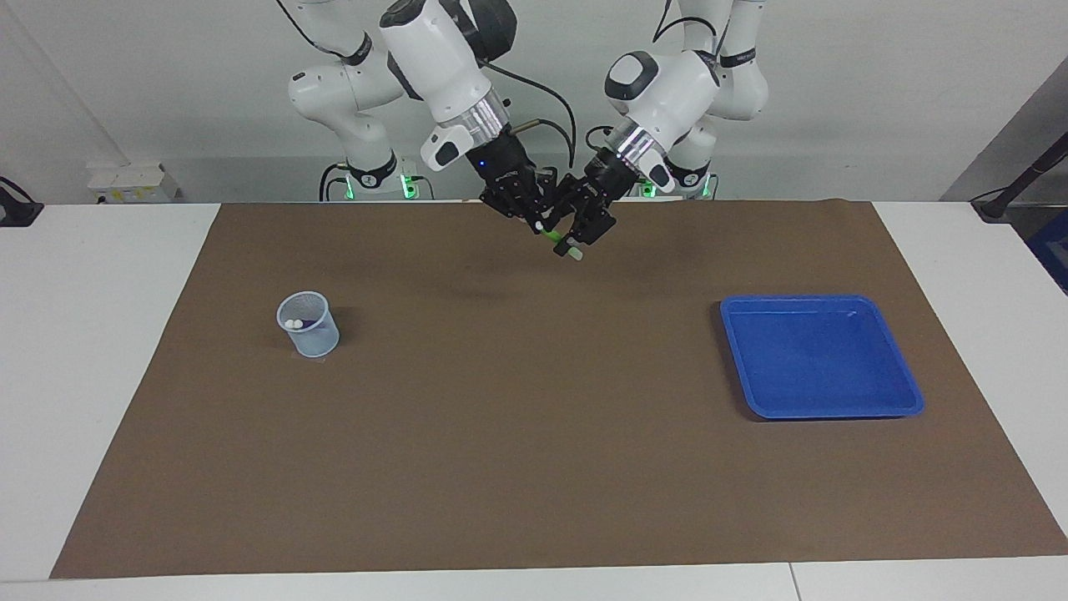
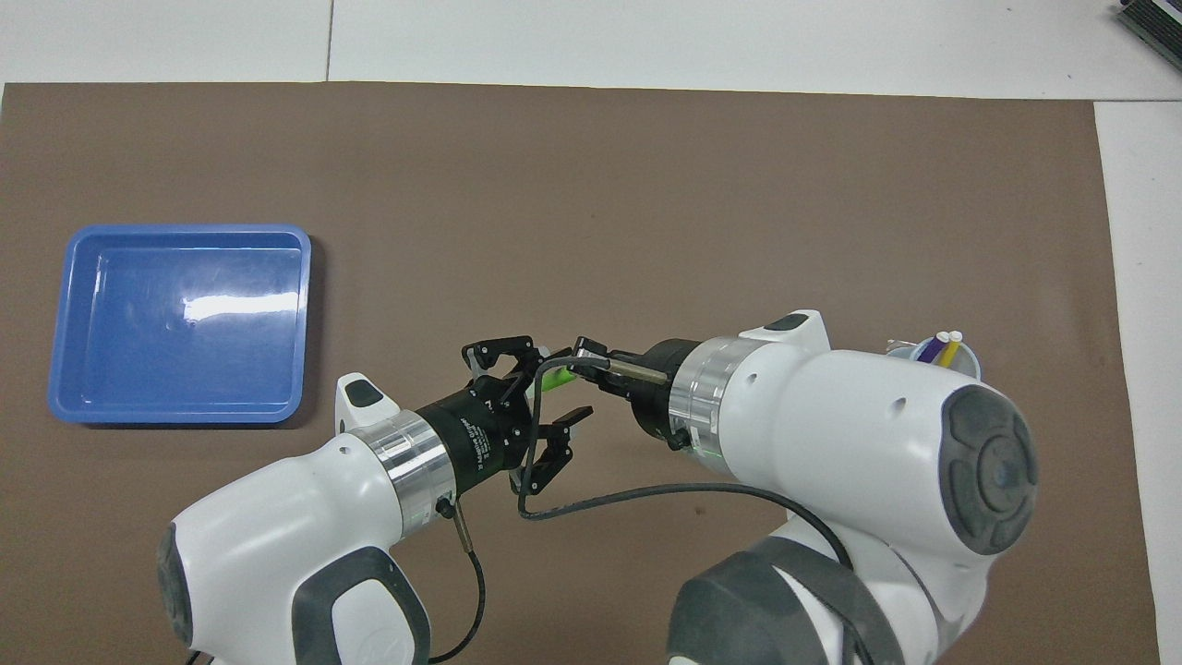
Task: Right arm passes pens to left for tray arrangement
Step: 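Close the left gripper on the green pen and open the right gripper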
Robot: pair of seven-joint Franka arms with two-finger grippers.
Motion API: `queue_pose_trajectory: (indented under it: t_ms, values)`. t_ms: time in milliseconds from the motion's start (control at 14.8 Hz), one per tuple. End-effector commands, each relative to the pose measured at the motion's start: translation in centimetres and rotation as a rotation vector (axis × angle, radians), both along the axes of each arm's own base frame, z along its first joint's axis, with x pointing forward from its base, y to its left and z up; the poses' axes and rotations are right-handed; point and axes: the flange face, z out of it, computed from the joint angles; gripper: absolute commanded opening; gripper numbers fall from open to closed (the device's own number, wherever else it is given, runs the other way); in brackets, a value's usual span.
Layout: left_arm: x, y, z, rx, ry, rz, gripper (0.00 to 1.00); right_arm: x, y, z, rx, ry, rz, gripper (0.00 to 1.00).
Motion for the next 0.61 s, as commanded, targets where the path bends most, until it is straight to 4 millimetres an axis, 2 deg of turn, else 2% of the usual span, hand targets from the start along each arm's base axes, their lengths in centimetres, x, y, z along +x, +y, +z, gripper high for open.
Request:
queue_pose_trajectory:
  t_ms: [0,67,135,202,270,539]
  values:
    - [0.35,1.71,1.15,-0.026,0.024,-0.001,0.56,-0.10,-0.52,-0.05,0.019,-0.016,0.003,0.00]
    - [0.36,1.73,1.17,-0.026,0.023,0.000,0.48,-0.10,-0.52,-0.05,0.017,-0.019,0.009,0.00]
    - [0.32,1.66,1.16,-0.025,0.023,-0.001,0.34,-0.11,-0.52,-0.06,0.014,-0.024,0.019,0.00]
    - [0.29,1.70,1.17,-0.025,0.022,0.000,0.09,-0.07,-0.59,-0.07,0.013,-0.025,0.021,0.00]
    - [0.24,1.64,1.17,-0.024,0.021,-0.002,0.00,-0.02,-0.67,-0.07,0.013,-0.025,0.019,0.00]
    - [0.10,1.43,1.21,-0.019,0.013,-0.007,0.00,0.03,-0.74,-0.07,0.013,-0.026,0.019,0.00]
